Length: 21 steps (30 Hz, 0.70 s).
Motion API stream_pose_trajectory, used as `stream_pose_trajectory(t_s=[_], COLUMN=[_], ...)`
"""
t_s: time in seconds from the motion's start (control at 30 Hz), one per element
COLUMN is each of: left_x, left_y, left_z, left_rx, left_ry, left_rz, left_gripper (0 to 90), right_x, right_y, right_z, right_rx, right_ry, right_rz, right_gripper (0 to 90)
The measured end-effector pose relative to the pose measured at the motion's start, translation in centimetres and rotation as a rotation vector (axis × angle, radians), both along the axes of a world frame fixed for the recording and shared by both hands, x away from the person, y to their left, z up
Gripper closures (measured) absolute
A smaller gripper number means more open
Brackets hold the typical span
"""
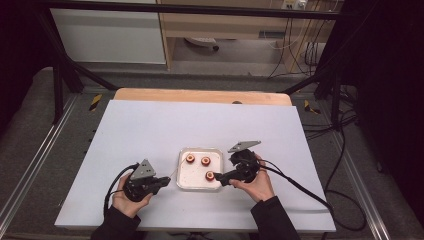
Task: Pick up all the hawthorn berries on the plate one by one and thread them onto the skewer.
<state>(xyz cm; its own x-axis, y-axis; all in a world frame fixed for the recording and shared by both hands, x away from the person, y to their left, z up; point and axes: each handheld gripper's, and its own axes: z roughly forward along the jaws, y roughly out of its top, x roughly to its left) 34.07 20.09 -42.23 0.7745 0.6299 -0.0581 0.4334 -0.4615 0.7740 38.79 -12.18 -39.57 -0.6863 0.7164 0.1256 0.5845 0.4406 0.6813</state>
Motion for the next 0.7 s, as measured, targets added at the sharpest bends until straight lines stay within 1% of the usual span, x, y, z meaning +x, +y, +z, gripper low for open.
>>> stream_pose_trajectory(t_s=[0.07, 0.1, 0.13, 0.27, 0.3, 0.33, 0.37, 0.4, 0.47, 0.53, 0.63, 0.7], left_x=[0.0, 0.0, 0.0, 0.1, 0.1, 0.1, 0.1, 0.1, 0.1, 0.1, 0.1, 0.1], left_y=[0.1, 0.1, 0.2, 0.3, 0.4, 0.4, 0.4, 0.4, 0.4, 0.4, 0.3, 0.3], left_z=[0.0, 0.0, 0.1, 0.0, 0.0, 0.0, -0.1, -0.1, -0.1, -0.2, -0.2, -0.2], left_rx=[-0.003, -0.002, -0.001, 0.0, -0.002, 0.002, 0.003, 0.002, 0.004, 0.005, 0.006, 0.007], left_ry=[-0.005, -0.007, -0.008, -0.013, -0.013, -0.011, -0.011, -0.01, -0.01, -0.008, -0.007, -0.006], left_rz=[0.004, 0.005, 0.008, 0.015, 0.017, 0.014, 0.014, 0.015, 0.015, 0.013, 0.011, 0.01], left_gripper=[88.2, 88.2, 88.2, 88.2, 88.2, 88.2, 88.2, 88.2, 88.2, 88.2, 88.2, 88.2], right_x=[0.1, 0.1, 0.2, 0.6, 0.7, 0.9, 1.1, 1.2, 1.5, 1.6, 1.8, 1.9], right_y=[0.6, 0.8, 1.0, 2.2, 2.4, 2.7, 2.9, 3.2, 3.6, 4.0, 4.3, 4.5], right_z=[0.0, -0.1, -0.1, -0.3, -0.4, -0.5, -0.6, -0.7, -1.0, -1.3, -1.6, -1.8], right_rx=[-0.008, -0.017, -0.015, -0.029, -0.026, -0.027, -0.034, -0.047, -0.062, -0.058, -0.062, -0.078], right_ry=[0.01, 0.005, 0.008, 0.039, 0.046, 0.062, 0.074, 0.085, 0.093, 0.119, 0.14, 0.14], right_rz=[-0.001, 0.006, 0.009, 0.037, 0.039, 0.036, 0.038, 0.045, 0.056, 0.057, 0.064, 0.069], right_gripper=[3.2, 4.7, 6.6, 12.3, 14.9, 15.4, 16.9, 20.3, 23.8, 27.6, 32.8, 36.4])
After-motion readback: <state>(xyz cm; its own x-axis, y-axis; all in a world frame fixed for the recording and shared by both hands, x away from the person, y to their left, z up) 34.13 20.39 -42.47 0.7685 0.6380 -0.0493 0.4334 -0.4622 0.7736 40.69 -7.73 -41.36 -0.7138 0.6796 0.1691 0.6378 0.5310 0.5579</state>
